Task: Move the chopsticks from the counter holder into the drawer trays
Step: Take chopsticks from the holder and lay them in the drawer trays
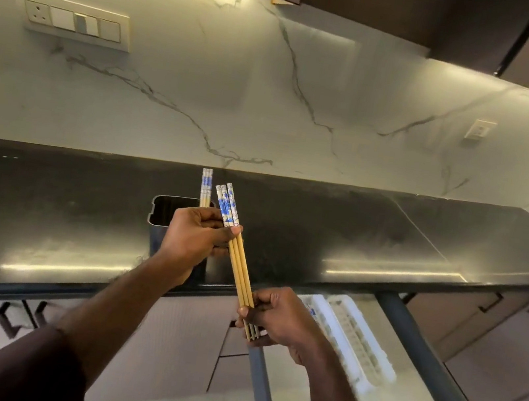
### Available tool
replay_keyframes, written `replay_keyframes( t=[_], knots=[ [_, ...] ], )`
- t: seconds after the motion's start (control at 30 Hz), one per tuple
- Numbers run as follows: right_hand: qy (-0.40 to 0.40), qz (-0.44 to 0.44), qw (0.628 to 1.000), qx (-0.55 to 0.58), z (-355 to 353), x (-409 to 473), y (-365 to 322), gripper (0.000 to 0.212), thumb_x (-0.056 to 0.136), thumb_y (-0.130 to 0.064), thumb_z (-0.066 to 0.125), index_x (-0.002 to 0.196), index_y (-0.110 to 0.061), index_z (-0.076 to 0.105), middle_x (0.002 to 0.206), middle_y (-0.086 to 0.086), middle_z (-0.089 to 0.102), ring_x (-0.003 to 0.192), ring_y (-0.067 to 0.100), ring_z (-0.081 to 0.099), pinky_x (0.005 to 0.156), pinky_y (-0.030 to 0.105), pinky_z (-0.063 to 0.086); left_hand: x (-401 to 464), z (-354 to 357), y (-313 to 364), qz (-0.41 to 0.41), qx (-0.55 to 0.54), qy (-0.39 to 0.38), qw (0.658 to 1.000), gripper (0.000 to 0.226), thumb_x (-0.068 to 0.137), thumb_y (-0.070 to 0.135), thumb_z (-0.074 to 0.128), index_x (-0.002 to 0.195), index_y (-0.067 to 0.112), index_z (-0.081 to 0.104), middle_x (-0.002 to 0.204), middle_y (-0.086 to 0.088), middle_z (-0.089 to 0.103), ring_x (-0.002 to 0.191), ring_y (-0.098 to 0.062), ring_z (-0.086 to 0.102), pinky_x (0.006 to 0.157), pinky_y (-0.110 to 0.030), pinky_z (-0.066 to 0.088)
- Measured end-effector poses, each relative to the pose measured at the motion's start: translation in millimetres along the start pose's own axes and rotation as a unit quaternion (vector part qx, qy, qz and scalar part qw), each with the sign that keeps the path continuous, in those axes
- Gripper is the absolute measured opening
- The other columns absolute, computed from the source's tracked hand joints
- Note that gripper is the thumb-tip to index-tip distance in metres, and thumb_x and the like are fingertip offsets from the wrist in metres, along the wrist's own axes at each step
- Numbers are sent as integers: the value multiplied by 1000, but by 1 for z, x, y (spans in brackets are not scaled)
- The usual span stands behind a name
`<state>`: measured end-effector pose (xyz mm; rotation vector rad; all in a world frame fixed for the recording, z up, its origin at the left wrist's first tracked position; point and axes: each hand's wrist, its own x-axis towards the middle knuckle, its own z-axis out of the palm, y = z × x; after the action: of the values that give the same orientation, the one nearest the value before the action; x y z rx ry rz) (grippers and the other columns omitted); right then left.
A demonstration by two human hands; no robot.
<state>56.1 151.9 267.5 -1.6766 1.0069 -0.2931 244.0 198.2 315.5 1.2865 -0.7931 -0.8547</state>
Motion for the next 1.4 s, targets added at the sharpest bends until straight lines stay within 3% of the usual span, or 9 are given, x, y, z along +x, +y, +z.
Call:
replay_keyframes(
  t=[0.2, 0.33, 0.53, 0.67, 0.8, 1.1, 1.23, 1.4],
  knots=[
    [23, 20, 999, 12, -76, -52, 48, 7, 90, -16, 68, 90, -15, 74, 80, 5, 75, 67, 14, 71, 70, 36, 63, -26, 101, -14, -11, -1, -20, 1000, 18, 82, 5, 71, 100, 5, 70, 88, -11, 76, 82, -23, 75, 72, -34, 60],
    [24, 39, 999, 7, -147, -91, 85, 8, 91, -11, 65, 91, -8, 73, 80, 7, 73, 65, 16, 67, 72, 37, 62, -44, 187, -31, -24, -33, -11, 999, 17, 81, 3, 72, 98, 3, 70, 85, -12, 76, 79, -26, 75, 65, -30, 60],
    [62, 60, 996, 5, -232, -124, 132, 11, 87, -13, 71, 94, -7, 76, 84, 12, 75, 68, 19, 66, 72, 45, 62, -49, 294, -55, -43, -22, -13, 999, 18, 84, 6, 70, 102, 5, 71, 88, -12, 76, 79, -26, 75, 73, -38, 61],
    [77, 71, 994, 17, -274, -128, 157, 8, 86, -13, 72, 89, -7, 76, 82, 12, 75, 66, 19, 67, 68, 41, 63, -38, 345, -67, -43, -9, -20, 999, 14, 84, 6, 70, 97, 9, 71, 82, -7, 76, 75, -22, 75, 65, -31, 61],
    [77, 85, 993, 15, -301, -117, 177, 10, 88, -14, 70, 92, -7, 76, 85, 12, 75, 65, 17, 67, 64, 35, 62, -20, 377, -86, -48, 6, -25, 999, 15, 84, 7, 70, 99, 9, 71, 87, -10, 76, 76, -22, 75, 66, -31, 61],
    [63, 155, 986, 15, -340, -63, 216, 12, 88, -6, 62, 87, -5, 74, 91, 18, 74, 73, 22, 66, 68, 39, 63, 41, 415, -148, -98, 36, -42, 994, 18, 85, 7, 69, 103, 6, 69, 87, -9, 76, 78, -22, 75, 68, -33, 61],
    [50, 200, 978, 15, -348, -38, 236, 16, 88, 0, 58, 85, -4, 74, 81, 14, 72, 66, 21, 63, 65, 38, 62, 57, 418, -179, -135, 69, -57, 987, 11, 86, 7, 68, 98, 7, 69, 83, -6, 76, 77, -20, 75, 63, -28, 60],
    [22, 249, 968, 4, -341, -9, 265, 14, 88, -3, 61, 83, -5, 74, 76, 12, 72, 59, 21, 62, 59, 35, 62, 64, 415, -220, -195, 141, -64, 969, 6, 86, 8, 69, 91, 11, 71, 88, -7, 76, 78, -18, 75, 74, -35, 61]
  ],
)
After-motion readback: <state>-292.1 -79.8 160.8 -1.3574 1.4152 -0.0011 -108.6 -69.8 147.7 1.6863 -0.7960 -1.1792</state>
